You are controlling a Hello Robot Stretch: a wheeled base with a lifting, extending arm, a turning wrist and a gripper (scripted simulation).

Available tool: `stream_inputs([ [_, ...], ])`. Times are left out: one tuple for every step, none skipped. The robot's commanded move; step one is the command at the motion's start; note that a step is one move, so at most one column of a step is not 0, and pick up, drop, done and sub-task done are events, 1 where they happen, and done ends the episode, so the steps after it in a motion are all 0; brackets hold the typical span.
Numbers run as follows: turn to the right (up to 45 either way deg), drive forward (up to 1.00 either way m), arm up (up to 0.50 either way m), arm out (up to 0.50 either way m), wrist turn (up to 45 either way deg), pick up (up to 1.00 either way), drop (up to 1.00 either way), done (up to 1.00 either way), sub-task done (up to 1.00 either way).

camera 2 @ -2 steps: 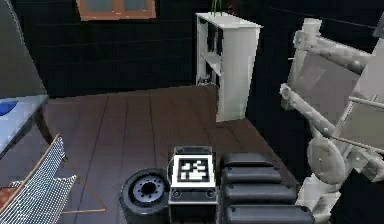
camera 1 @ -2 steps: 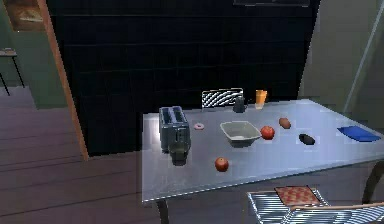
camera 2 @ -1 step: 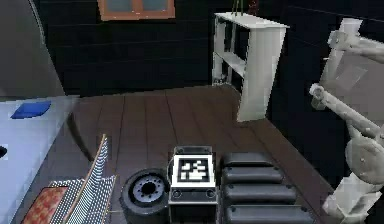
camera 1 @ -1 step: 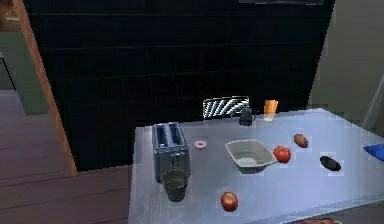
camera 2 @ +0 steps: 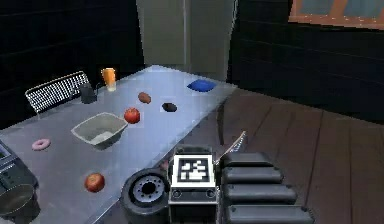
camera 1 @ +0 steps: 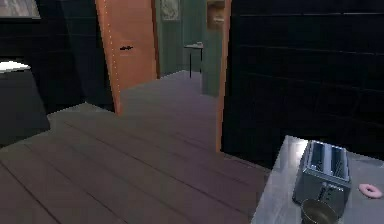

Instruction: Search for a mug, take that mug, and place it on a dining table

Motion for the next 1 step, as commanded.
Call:
stream_inputs([
  [-21.0, 0.00, 0.00, 0.00, 0.0, 0.00, 0.00, 0.00, 0.00],
])
